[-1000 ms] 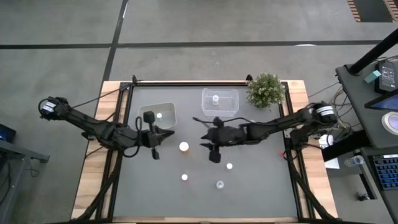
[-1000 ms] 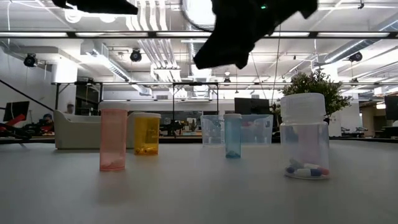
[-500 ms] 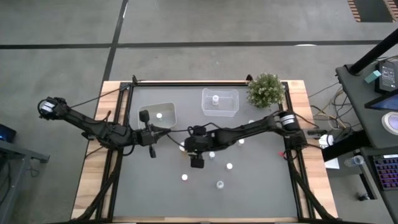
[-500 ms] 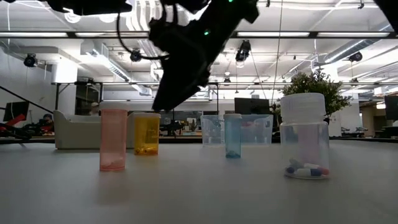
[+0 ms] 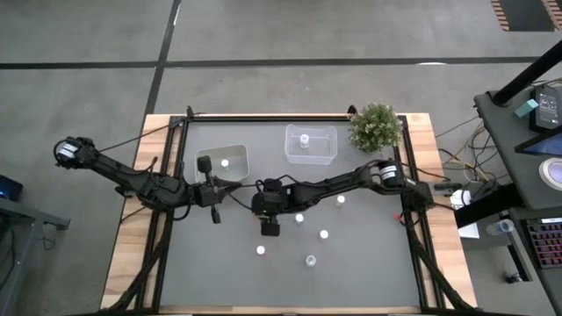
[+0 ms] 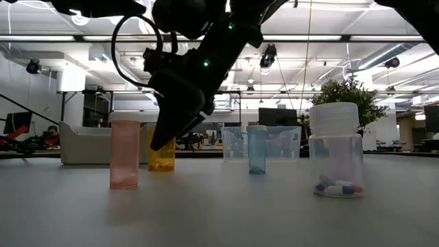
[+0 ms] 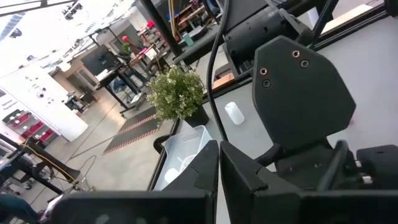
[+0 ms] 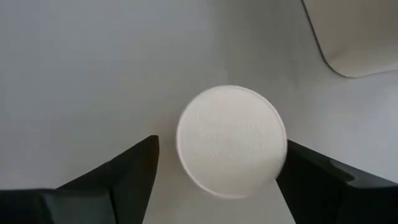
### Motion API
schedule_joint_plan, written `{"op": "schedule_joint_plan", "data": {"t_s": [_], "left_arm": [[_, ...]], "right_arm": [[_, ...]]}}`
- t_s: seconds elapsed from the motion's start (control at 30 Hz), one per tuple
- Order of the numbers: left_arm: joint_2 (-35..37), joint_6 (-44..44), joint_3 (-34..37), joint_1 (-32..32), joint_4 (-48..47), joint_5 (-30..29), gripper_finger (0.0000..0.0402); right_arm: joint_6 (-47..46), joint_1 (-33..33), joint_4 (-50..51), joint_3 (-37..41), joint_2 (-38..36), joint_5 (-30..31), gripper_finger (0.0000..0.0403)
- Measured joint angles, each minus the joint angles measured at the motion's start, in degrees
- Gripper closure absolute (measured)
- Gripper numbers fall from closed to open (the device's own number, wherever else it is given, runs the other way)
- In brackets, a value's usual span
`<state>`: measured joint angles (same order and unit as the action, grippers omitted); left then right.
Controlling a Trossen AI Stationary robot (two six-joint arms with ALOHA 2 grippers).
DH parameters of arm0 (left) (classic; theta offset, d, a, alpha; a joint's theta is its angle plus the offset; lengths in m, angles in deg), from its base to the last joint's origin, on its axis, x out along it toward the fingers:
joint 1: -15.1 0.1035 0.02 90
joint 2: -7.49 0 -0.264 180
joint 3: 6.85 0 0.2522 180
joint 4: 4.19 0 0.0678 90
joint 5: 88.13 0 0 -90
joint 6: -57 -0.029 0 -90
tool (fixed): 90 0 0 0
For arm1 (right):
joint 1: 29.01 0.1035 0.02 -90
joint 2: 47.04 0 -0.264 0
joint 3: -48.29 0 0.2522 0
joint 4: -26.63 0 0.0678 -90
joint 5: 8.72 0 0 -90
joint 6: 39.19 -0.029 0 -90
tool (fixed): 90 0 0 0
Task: Pick and place medicine bottles into bin by pill shape (circle, oval)
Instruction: Put the big orange pill bottle into the transparent bin
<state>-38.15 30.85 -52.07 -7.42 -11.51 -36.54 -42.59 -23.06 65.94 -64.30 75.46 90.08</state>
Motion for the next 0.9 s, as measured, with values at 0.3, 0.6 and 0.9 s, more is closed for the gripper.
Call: {"op": "schedule_joint_plan", "data": {"t_s": [0.3,0.6,0.9], "left_arm": [[-0.1,0.0,0.0,0.0,0.1,0.0,0.0402],[-0.1,0.0,0.0,0.0,0.1,0.0,0.0402],[-0.1,0.0,0.0,0.0,0.1,0.0,0.0402]], "right_arm": [[-0.5,0.0,-0.7,0.2,-0.3,0.0,0.0181],[-0.5,0.0,-0.5,0.1,-0.4,0.0,0.0216],[-0.6,0.0,1.5,0.0,-2.7,0.0,0.0204]]}}
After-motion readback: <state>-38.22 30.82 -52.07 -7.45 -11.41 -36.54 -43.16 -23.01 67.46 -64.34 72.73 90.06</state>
